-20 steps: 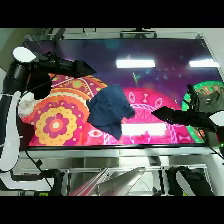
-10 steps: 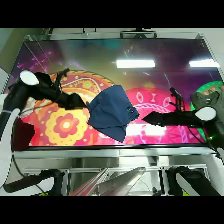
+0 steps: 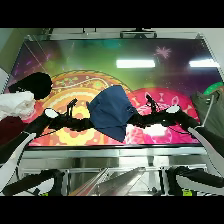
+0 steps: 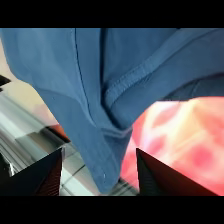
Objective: Fold the shirts.
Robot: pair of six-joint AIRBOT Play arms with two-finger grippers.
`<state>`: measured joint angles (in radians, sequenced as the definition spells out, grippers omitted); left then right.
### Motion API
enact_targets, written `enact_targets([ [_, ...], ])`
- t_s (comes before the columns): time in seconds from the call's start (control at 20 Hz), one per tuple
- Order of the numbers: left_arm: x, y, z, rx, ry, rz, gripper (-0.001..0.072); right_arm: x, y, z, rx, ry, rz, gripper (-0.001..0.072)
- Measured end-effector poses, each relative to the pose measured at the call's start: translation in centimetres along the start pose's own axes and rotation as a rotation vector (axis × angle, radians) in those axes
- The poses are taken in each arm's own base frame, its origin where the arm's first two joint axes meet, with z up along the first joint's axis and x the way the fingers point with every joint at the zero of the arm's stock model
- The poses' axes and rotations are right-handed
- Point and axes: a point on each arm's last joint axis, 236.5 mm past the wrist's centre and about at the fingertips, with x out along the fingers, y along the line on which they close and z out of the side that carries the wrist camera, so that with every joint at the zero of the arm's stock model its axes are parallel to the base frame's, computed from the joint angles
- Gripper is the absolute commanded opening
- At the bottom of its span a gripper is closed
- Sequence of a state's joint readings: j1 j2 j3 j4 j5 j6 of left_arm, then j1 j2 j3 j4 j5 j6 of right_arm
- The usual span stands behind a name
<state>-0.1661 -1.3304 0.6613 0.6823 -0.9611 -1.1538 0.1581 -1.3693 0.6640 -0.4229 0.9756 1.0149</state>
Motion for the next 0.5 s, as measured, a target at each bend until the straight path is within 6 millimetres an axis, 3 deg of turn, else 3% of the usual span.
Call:
enact_targets([
  [0.15, 1.2, 0.2, 1.4, 0.008, 0.003, -0.012, 0.0343, 1.6, 0.1, 0.5, 0.041, -0.009, 0.062, 0.0453],
  [0.25, 1.5, -0.1, 2.4, 0.02, 0.009, -0.025, 0.0343, 2.3, 0.4, 1.3, 0.067, -0.031, 0.105, 0.0272],
  [0.3, 1.5, -0.3, 2.8, 0.025, 0.009, -0.03, 0.0343, 2.5, 0.5, 1.7, 0.073, -0.043, 0.123, 0.0264],
  [0.4, 1.4, -0.7, 3.8, 0.044, 0.0, -0.036, 0.0343, 2.7, 0.9, 2.7, 0.075, -0.068, 0.15, 0.0108],
  [0.5, 1.2, -1.0, 4.7, 0.06, -0.013, -0.038, 0.0343, 2.7, 1.5, 3.6, 0.066, -0.089, 0.169, 0.007],
])
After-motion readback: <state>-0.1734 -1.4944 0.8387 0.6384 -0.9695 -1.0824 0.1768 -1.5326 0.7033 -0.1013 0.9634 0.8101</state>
